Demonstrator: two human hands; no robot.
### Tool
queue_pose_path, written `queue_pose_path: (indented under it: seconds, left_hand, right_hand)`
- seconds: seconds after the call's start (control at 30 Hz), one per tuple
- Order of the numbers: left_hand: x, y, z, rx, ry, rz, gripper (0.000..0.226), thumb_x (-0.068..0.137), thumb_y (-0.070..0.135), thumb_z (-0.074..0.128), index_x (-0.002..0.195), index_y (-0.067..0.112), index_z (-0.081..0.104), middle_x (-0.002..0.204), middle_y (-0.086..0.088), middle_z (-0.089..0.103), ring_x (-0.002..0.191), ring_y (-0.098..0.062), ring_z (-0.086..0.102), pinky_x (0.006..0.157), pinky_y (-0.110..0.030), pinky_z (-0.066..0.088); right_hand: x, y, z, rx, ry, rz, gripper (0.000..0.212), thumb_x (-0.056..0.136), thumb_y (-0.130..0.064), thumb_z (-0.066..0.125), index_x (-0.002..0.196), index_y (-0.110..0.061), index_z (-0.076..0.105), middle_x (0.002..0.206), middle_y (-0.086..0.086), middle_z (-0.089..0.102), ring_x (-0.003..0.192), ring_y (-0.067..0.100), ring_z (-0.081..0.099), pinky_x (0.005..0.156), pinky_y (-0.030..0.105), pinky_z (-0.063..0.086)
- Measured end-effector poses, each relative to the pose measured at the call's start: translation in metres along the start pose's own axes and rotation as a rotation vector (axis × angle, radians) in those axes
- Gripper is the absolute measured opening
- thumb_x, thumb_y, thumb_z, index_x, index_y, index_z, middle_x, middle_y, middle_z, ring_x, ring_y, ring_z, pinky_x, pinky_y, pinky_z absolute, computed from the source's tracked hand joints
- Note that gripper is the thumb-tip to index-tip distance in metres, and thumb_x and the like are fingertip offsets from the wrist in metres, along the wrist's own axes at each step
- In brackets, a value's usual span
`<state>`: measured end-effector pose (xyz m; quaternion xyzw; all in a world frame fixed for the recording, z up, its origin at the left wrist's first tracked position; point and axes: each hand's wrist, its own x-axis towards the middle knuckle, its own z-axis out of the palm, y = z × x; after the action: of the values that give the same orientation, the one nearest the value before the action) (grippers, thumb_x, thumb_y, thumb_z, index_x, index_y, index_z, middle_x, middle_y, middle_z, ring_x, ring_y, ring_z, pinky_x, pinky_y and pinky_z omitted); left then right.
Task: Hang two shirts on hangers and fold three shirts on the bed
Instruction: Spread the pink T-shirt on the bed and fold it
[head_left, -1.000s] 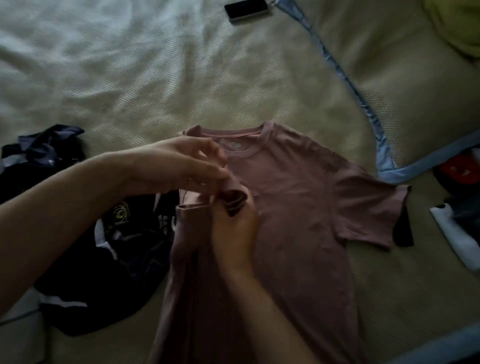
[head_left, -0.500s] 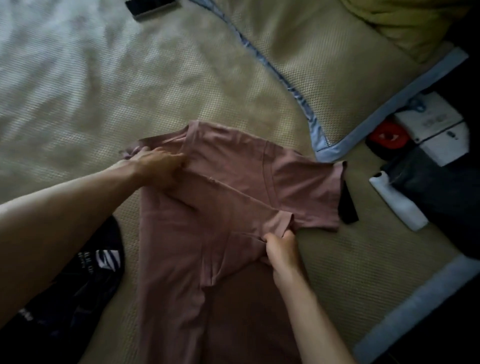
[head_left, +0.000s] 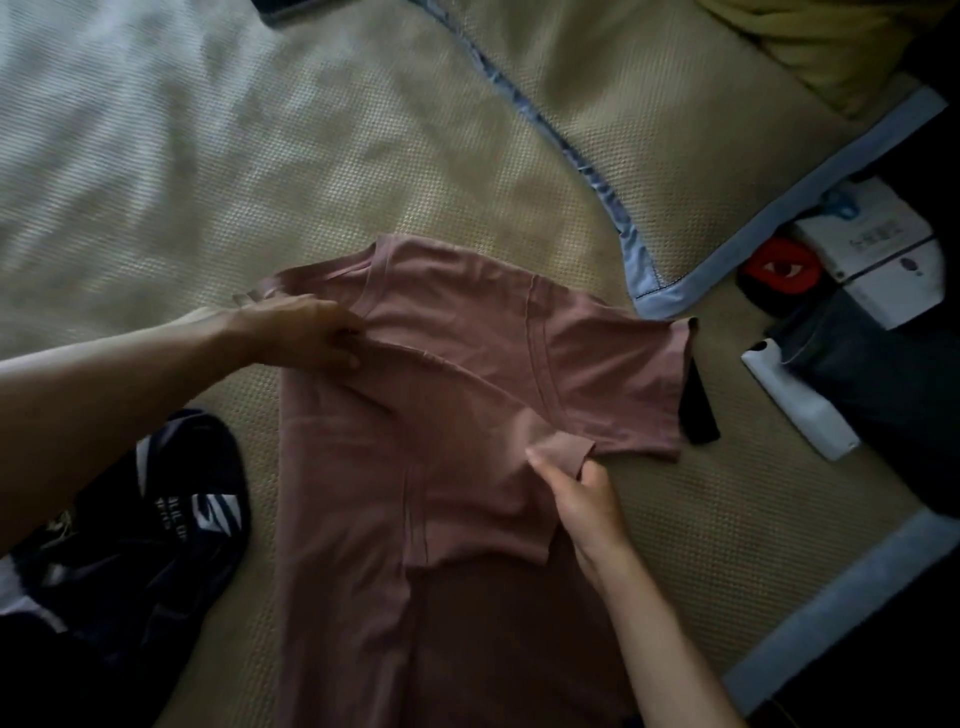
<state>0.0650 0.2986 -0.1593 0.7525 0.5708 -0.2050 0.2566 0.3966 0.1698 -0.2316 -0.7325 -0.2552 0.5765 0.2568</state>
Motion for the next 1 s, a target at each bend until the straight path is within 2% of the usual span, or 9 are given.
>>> queue_pose_path:
  seconds: [0.17,0.27,0.4,0.53,0.6,0.67,0.77,0.9,1.0]
  left_hand:
    - [0.005,0.000,0.009,-0.245,0.255,-0.042,0.016,0.095,0.036,0.065,0.080,0.037,0.058,0.085,0.009,0.063,0.091,-0.026,0.067,0.079,-0.038,0.049]
    - [0.007,-0.002,-0.003,-0.314,0.269,-0.054,0.017,0.095,0.037,0.066,0.092,0.021,0.068,0.097,0.000,0.072,0.092,-0.026,0.067,0.077,-0.035,0.048]
    - [0.010,0.003,-0.034,-0.493,0.477,-0.062,0.029,0.088,0.046,0.074,0.085,0.017,0.074,0.071,-0.002,0.066,0.068,-0.021,0.061,0.061,-0.026,0.044]
    - [0.034,0.017,-0.061,-0.445,0.412,-0.032,0.021,0.084,0.046,0.078,0.095,0.029,0.072,0.080,0.010,0.065,0.068,-0.003,0.055,0.062,-0.023,0.041]
    - [0.054,0.014,-0.057,-0.374,0.206,-0.098,0.036,0.080,0.042,0.083,0.109,0.024,0.070,0.091,0.004,0.068,0.071,-0.010,0.057,0.067,-0.028,0.043]
    - [0.067,0.007,-0.045,-0.283,0.073,-0.176,0.040,0.079,0.051,0.081,0.101,0.019,0.071,0.088,0.000,0.069,0.073,-0.017,0.061,0.069,-0.031,0.046]
    - [0.074,-0.002,-0.039,-0.334,0.166,-0.221,0.040,0.083,0.051,0.077,0.074,0.013,0.068,0.066,-0.002,0.063,0.062,-0.023,0.060,0.059,-0.030,0.045]
    - [0.079,-0.001,-0.048,-0.671,0.374,-0.208,0.004,0.090,0.025,0.076,0.093,0.022,0.075,0.085,0.004,0.068,0.081,-0.013,0.063,0.069,-0.025,0.045]
    - [0.088,0.009,-0.054,-0.939,0.403,-0.220,0.009,0.090,0.022,0.075,0.092,0.031,0.075,0.090,0.012,0.069,0.086,0.000,0.061,0.077,-0.018,0.045]
  right_hand:
    - [0.005,-0.036,0.011,-0.018,0.240,-0.191,0.029,0.098,-0.040,0.058,0.099,-0.011,0.064,0.093,-0.004,0.068,0.093,0.017,0.065,0.083,0.029,0.050]
    - [-0.001,-0.070,0.006,-0.096,0.242,-0.433,0.014,0.103,-0.029,0.053,0.095,-0.020,0.061,0.085,-0.018,0.061,0.089,0.008,0.062,0.072,0.010,0.042]
    - [-0.004,-0.121,-0.024,-0.045,0.326,-0.708,0.013,0.103,-0.029,0.053,0.102,-0.025,0.065,0.098,-0.009,0.069,0.092,-0.009,0.064,0.082,0.007,0.046]
    - [0.056,-0.126,-0.057,-0.063,0.400,-0.448,0.027,0.101,-0.038,0.054,0.108,-0.014,0.067,0.099,-0.001,0.071,0.092,0.006,0.068,0.083,0.025,0.054]
    - [0.085,-0.113,-0.065,-0.165,0.271,-0.282,0.040,0.097,-0.041,0.060,0.125,-0.012,0.063,0.113,0.003,0.070,0.108,0.020,0.067,0.095,0.035,0.053]
    - [0.097,-0.103,-0.070,-0.235,0.110,-0.220,0.059,0.085,-0.042,0.074,0.135,-0.017,0.057,0.123,-0.002,0.068,0.115,0.016,0.064,0.104,0.036,0.048]
    - [0.099,-0.095,-0.076,-0.297,0.035,-0.294,0.037,0.084,-0.028,0.078,0.116,-0.013,0.066,0.110,0.000,0.073,0.106,0.015,0.068,0.101,0.034,0.051]
    - [0.096,-0.089,-0.083,-0.215,0.137,-0.419,0.013,0.096,-0.021,0.065,0.107,-0.017,0.068,0.102,0.002,0.074,0.097,0.016,0.069,0.094,0.037,0.055]
    - [0.099,-0.089,-0.086,-0.127,0.229,-0.429,0.010,0.098,-0.025,0.061,0.104,-0.022,0.067,0.100,-0.002,0.072,0.094,0.012,0.067,0.087,0.029,0.053]
